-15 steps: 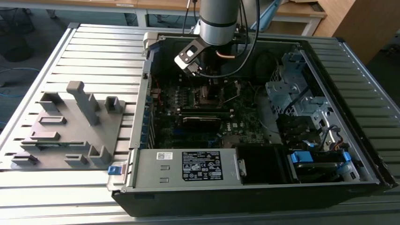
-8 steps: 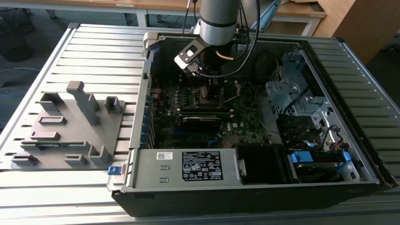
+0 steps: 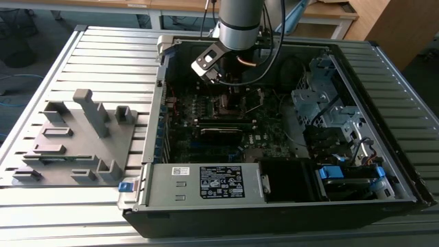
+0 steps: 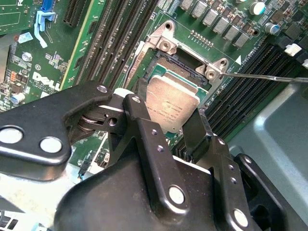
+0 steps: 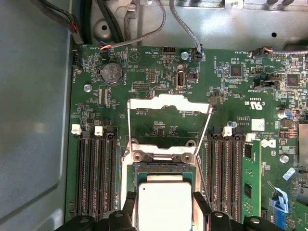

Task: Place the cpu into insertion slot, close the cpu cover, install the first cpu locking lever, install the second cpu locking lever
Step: 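Place the cpu into insertion slot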

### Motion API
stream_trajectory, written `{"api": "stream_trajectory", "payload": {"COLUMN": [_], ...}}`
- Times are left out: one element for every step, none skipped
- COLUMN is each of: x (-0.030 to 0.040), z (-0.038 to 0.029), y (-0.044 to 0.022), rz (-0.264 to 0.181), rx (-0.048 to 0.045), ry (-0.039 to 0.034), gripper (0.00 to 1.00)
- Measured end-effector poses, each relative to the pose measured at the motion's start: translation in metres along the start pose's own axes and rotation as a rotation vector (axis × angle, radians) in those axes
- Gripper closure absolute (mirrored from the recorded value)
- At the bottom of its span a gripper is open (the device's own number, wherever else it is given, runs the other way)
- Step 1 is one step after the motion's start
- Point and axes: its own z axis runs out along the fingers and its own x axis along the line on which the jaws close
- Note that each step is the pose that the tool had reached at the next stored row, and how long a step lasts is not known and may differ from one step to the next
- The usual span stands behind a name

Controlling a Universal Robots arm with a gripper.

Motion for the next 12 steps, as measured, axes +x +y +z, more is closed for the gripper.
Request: {"api": "stream_trajectory", "payload": {"x": [-0.0001, 0.0000, 0.0000, 0.0000, 0.0000, -0.0001, -0.0003, -0.0005, -0.0005, -0.0005, -0.0005, -0.0005], "z": [0.0004, 0.0010, 0.0016, 0.0023, 0.0030, 0.0033, 0.0035, 0.0038, 0.0042, 0.0048, 0.0054, 0.0058], "y": [-0.0001, 0.0000, -0.0001, -0.0001, -0.0001, -0.0002, -0.0002, -0.0001, -0.0002, -0.0001, -0.0002, -0.0002], "rz": [0.000, 0.000, 0.000, -0.001, -0.001, -0.001, -0.001, -0.001, -0.001, -0.001, -0.001, -0.001], "rx": [0.0002, 0.0001, 0.0001, 0.0002, 0.0002, 0.0002, 0.0003, 0.0002, 0.0001, 0.0001, 0.0001, 0.0002], "ry": [-0.0003, -0.0002, -0.0002, -0.0002, -0.0003, -0.0006, -0.0008, -0.0008, -0.0008, -0.0010, -0.0013, -0.0016], "gripper": [0.46, 0.46, 0.46, 0.46, 0.46, 0.46, 0.46, 0.46, 0.46, 0.46, 0.46, 0.46]}}
